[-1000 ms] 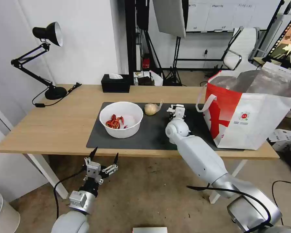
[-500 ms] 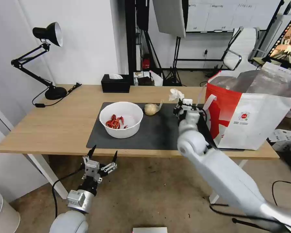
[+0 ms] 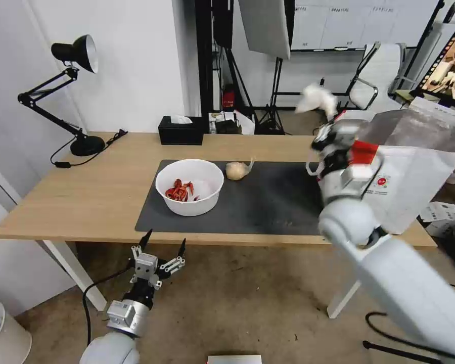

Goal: Pick up the trash from the table and place it into the takeout bag.

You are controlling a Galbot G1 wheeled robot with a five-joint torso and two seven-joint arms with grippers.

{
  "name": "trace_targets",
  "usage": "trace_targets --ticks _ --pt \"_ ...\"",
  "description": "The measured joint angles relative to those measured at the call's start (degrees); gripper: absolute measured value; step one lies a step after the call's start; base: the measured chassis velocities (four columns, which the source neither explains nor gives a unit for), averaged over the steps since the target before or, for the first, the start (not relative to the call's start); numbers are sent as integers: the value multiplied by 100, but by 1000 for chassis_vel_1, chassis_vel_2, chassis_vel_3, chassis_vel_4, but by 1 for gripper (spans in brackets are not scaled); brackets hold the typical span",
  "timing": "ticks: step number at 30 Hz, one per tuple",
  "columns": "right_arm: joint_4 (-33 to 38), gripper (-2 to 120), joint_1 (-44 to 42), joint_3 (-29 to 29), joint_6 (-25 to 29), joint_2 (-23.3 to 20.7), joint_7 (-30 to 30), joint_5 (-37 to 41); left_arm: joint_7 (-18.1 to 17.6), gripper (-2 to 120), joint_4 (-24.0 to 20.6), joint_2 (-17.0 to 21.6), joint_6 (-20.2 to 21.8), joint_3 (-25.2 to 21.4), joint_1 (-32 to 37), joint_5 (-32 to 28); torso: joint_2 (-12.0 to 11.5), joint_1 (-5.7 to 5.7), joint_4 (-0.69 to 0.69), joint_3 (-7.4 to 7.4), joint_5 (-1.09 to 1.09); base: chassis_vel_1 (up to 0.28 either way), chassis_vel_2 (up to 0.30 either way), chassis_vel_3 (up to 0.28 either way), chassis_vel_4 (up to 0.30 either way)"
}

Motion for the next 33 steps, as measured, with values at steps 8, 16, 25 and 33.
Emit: trace_targets --ticks 8,16,25,33 --pt "-40 0 336 140 -921 -552 743 1093 25 100 12 11 -17 110 -157 178 0 0 -1 0 0 0 0 0 0" --pt "-36 17 244 245 -970 -861 781 1393 83 100 5 -16 -61 134 -165 244 0 0 -1 0 0 0 0 0 0" --pt "8 45 151 285 -1193 -911 738 1610 111 100 47 -5 -76 156 -137 181 0 0 0 0 -1 0 0 0 0" --pt "-1 77 168 302 -1196 -918 707 1629 112 100 16 10 -75 125 -73 151 0 0 0 0 -1 0 0 0 0"
